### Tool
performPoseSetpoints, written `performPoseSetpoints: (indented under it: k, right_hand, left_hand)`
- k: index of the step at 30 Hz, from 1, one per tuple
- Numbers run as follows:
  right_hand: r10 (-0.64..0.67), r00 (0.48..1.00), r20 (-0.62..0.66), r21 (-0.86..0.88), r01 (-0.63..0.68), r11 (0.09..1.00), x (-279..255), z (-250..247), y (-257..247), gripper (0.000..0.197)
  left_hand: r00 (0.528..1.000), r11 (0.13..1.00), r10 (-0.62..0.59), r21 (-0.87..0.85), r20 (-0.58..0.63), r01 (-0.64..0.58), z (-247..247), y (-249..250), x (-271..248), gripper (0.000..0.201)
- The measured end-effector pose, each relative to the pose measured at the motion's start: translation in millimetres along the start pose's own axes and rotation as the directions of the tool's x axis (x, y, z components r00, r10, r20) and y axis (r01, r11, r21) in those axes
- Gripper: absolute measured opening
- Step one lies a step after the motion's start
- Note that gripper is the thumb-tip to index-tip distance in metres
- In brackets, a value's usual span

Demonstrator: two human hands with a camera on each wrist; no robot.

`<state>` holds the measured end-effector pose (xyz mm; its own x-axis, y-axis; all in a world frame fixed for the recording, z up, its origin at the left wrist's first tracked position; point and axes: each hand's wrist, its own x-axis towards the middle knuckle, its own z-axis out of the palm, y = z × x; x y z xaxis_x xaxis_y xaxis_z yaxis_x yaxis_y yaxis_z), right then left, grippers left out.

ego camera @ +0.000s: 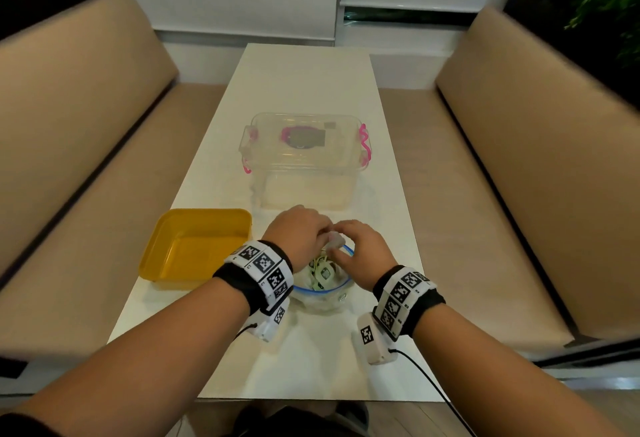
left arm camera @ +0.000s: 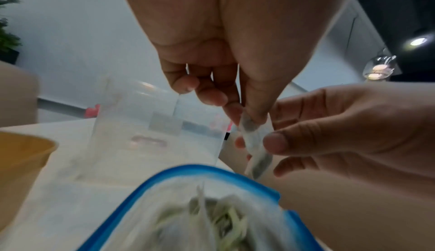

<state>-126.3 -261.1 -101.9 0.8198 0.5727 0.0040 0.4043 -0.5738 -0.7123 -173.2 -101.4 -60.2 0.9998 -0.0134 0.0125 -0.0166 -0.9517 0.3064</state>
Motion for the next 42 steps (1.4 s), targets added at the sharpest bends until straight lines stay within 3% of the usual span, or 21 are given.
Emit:
performPoseSetpoints:
  k: [2, 5, 7, 11, 15, 21, 25, 29, 35, 39, 42]
  right_hand:
    - [0.039, 0.998, -0.042, 0.070, -0.036, 0.997, 2, -2, -4, 0.006]
    - [0.127, 0.988, -0.092, 0.080, -0.120, 0.990, 3, -4, -2, 0.034]
    - [0.183, 0.979, -0.092, 0.086, -0.175, 0.981, 3, -5, 0, 0.034]
    - [0.228, 0.973, -0.017, 0.183, -0.222, 0.958, 2, -3, 7, 0.012]
    - [0.201, 0.979, -0.008, 0.198, -0.196, 0.960, 0, -1, 5, 0.013]
    - [0.140, 0.990, 0.027, 0.199, -0.142, 0.970, 5, -3, -6, 0.024]
    - [0.050, 0.997, 0.051, 0.250, -0.061, 0.966, 12, 2, -22, 0.017]
    - [0.031, 0.999, -0.020, 0.260, -0.025, 0.965, 29, 18, -43, 0.008]
    - [0.046, 0.999, 0.005, 0.287, -0.046, 0.957, 58, 49, -77, 0.012]
    - [0.093, 0.995, 0.025, 0.112, -0.095, 0.989, 82, 81, -92, 0.019]
    - [0.202, 0.975, 0.094, -0.081, -0.194, 0.978, 101, 103, -98, 0.037]
  left_hand:
    - [0.999, 0.999, 0.030, -0.040, -0.029, -0.031, -8, 3, 1, 0.022]
    - [0.999, 0.995, -0.012, -0.095, -0.045, 0.008, -10, 2, -1, 0.022]
    - [0.997, 0.994, -0.072, -0.081, 0.036, 0.074, -6, -1, -4, 0.024]
    - [0.951, 0.984, -0.162, 0.119, 0.265, 0.134, 14, 2, -8, 0.025]
    - [0.921, 0.973, -0.196, 0.184, 0.337, 0.140, 29, 4, -11, 0.023]
    - [0.975, 0.995, -0.102, 0.019, 0.195, 0.100, 8, -5, -10, 0.014]
    - [0.997, 0.997, -0.017, -0.069, 0.073, 0.022, -30, -20, -11, 0.016]
    - [0.999, 0.999, 0.010, -0.039, -0.039, -0.011, -61, -38, -14, 0.016]
    - [0.998, 0.999, -0.050, 0.013, -0.045, 0.051, -91, -80, -22, 0.014]
    - [0.985, 0.987, -0.154, 0.038, -0.081, 0.157, -101, -120, -27, 0.012]
    - [0.972, 0.970, -0.231, 0.062, -0.054, 0.234, -99, -149, -26, 0.008]
